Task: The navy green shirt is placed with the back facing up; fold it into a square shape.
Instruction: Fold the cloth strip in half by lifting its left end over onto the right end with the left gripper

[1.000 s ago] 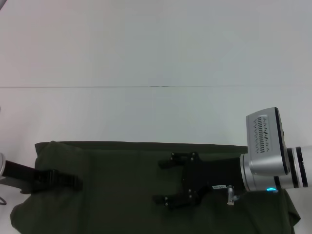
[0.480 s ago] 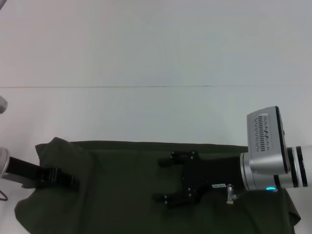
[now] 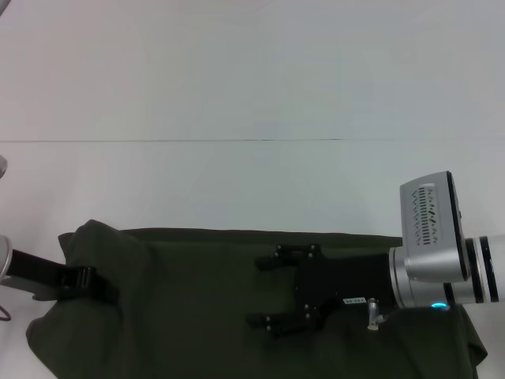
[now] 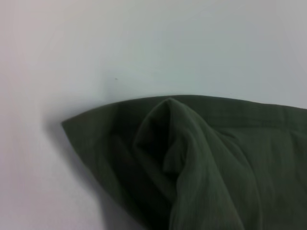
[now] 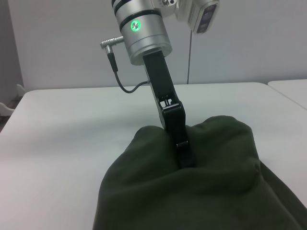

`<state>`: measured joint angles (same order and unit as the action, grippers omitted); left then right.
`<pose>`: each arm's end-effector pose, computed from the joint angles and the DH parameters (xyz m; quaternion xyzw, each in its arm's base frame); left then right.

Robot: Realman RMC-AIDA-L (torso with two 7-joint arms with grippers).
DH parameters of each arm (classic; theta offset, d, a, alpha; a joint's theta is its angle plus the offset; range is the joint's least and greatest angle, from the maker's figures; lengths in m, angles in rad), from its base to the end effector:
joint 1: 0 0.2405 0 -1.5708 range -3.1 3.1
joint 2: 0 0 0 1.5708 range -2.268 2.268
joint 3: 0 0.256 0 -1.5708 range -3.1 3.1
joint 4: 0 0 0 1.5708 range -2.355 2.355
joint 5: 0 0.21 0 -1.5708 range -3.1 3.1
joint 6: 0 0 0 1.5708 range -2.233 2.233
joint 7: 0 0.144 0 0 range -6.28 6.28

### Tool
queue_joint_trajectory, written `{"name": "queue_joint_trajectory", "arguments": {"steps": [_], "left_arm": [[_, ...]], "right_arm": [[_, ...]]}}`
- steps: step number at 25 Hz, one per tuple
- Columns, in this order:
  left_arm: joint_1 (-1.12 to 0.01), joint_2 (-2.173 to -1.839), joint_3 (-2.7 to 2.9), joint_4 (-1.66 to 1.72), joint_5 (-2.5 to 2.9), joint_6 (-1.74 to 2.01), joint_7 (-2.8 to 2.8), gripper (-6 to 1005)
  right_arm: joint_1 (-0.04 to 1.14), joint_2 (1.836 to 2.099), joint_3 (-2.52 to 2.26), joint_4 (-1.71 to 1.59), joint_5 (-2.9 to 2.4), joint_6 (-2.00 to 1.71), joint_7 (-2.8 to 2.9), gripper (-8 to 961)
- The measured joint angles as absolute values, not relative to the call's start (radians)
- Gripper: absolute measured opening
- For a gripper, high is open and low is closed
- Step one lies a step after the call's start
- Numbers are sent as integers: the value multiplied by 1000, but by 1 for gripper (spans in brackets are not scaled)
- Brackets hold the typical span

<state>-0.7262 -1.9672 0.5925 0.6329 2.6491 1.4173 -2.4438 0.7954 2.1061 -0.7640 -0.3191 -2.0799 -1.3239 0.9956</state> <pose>-0.3041 0.3717 0.0338 -0.7635 -0.6283 0.0000 0.1496 0.2113 0.3535 -0.0846 -0.9813 0.0379 0.1707 0.0801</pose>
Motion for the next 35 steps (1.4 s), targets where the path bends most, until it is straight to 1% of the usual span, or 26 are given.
{"name": "queue_joint_trajectory", "arguments": {"steps": [3,7,12,13,14,15,16,20,27,35], "left_arm": [[-726,-1963,592,635,2650,1417,-2445,192],[-726,-1937,603,636,2660,1417,-2445,174],[-719,-1882,604,636,2667,1421,-2460,165],[-714,-1856,603,637,2679,1423,-2463,163],[-714,-1856,603,637,2679,1423,-2463,162],[-711,-1830,597,639,2708,1424,-2466,160],[-711,-1830,597,639,2708,1424,-2466,159],[-710,-1784,577,657,2782,1442,-2469,156],[-718,-1761,553,726,2853,1509,-2481,153],[-750,-1762,517,758,2830,1649,-2573,152]], "right_arm": [[797,2106,-764,-319,-2080,-1325,996,905],[794,2106,-764,-319,-2080,-1327,996,905],[789,2105,-760,-320,-2080,-1334,994,906],[788,2104,-759,-321,-2080,-1338,993,906],[787,2104,-758,-322,-2080,-1343,992,906],[786,2103,-757,-323,-2080,-1348,992,906],[784,2102,-757,-324,-2080,-1351,992,906],[779,2102,-761,-326,-2080,-1353,992,906],[776,2101,-762,-326,-2080,-1353,990,906],[770,2101,-764,-327,-2080,-1349,987,906]]}}
